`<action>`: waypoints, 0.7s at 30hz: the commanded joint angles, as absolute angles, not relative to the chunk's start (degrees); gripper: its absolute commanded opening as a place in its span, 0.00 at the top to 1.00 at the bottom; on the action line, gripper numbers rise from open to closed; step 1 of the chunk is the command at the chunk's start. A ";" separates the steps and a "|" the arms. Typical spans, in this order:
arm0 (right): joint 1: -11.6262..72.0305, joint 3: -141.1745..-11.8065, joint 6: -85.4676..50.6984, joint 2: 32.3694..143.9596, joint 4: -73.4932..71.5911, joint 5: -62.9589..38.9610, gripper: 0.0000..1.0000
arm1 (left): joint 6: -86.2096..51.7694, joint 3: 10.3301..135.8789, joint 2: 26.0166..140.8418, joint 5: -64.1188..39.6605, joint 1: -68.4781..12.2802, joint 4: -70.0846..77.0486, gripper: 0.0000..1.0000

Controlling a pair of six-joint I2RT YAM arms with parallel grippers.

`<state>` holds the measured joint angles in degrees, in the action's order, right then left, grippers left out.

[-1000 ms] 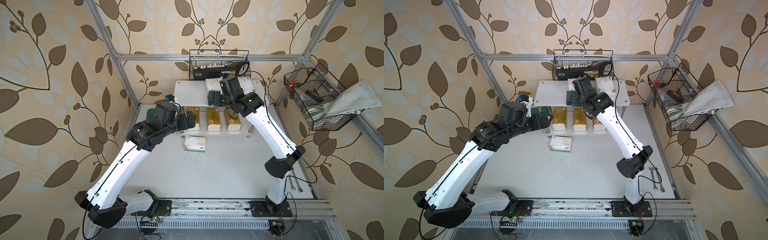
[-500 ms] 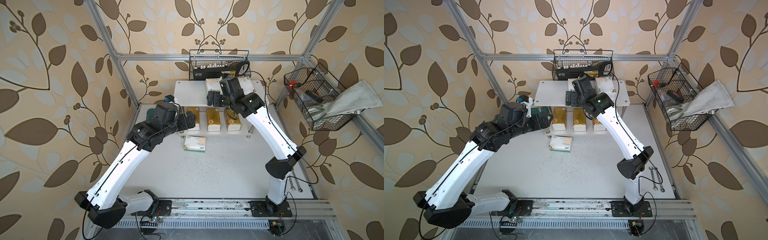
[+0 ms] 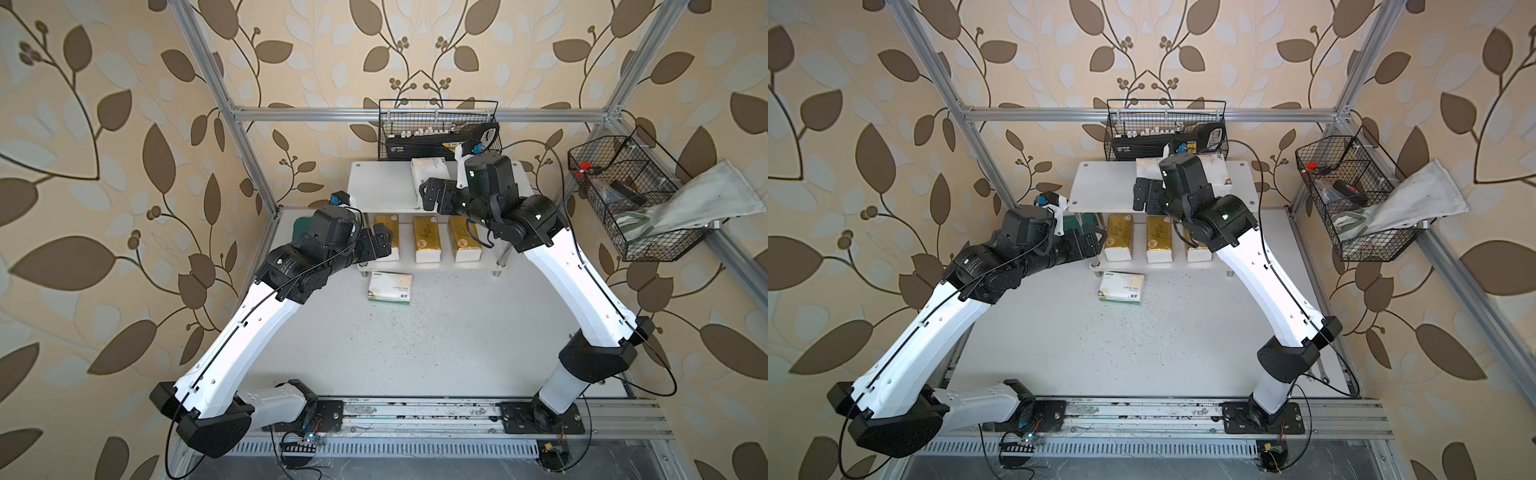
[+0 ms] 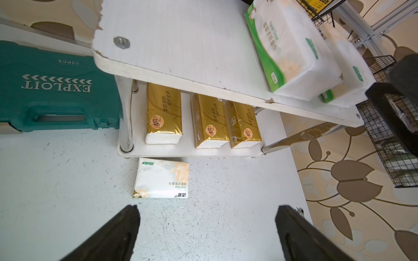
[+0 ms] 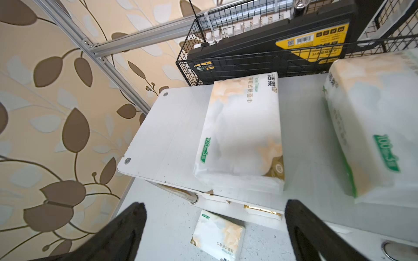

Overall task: Place the tissue boxes on the shelf by color
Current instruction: Place a box of tissues on the shelf.

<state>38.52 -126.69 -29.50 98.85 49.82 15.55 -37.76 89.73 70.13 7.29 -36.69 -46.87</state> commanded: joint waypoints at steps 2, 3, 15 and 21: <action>39.11 -125.08 -32.20 99.90 48.65 12.03 0.01 | -38.32 89.06 68.38 6.86 -36.04 -44.82 0.01; 39.18 -124.98 -32.47 100.13 48.54 11.58 0.01 | -38.31 89.04 68.30 6.94 -36.06 -44.78 0.01; 39.60 -126.21 -34.23 103.48 47.42 9.77 0.01 | -38.91 87.85 67.72 6.71 -36.04 -44.39 0.01; 39.55 -127.99 -34.50 105.43 47.20 9.46 0.01 | -39.71 86.72 67.07 6.24 -36.06 -44.03 0.01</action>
